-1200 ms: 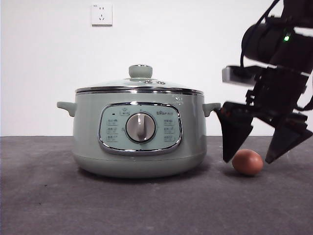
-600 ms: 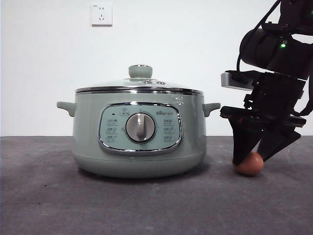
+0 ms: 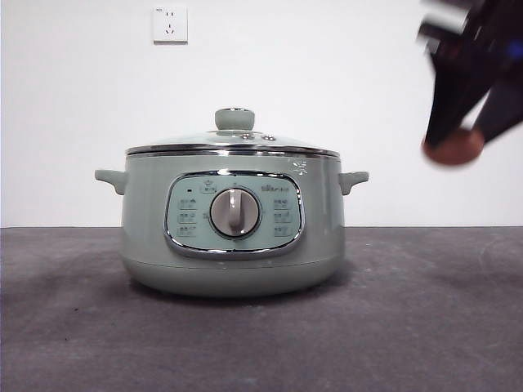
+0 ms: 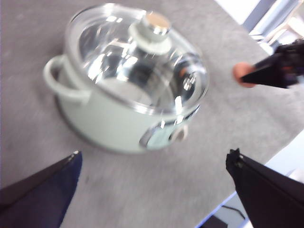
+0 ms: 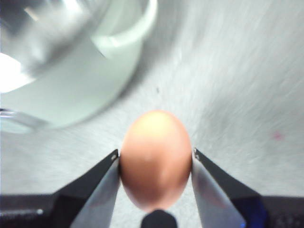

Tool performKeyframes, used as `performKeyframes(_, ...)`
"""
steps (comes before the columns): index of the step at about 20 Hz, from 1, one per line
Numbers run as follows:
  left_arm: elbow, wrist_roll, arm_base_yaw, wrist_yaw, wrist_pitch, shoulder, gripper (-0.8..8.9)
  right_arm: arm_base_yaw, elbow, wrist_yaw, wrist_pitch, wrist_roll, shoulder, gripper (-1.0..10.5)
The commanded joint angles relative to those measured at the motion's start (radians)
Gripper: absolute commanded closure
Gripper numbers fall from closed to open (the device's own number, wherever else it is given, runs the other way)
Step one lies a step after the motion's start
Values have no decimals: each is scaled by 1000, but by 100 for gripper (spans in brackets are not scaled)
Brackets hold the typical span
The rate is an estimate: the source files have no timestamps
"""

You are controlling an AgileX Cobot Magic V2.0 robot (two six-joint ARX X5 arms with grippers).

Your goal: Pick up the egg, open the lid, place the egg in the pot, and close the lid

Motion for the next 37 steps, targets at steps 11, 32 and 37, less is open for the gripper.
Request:
performKeyframes(11,394,-8,-373,-346,217,585,196,1,-3,-2,-145,43,-377,963)
performKeyframes(32,589,24,-489,-528,296,983,197,2,-3,-1,-173,43,-386,963)
performKeyframes(37,589,24,-492,-532,298,983,502,2,-3,-1,-173,43,-386,963)
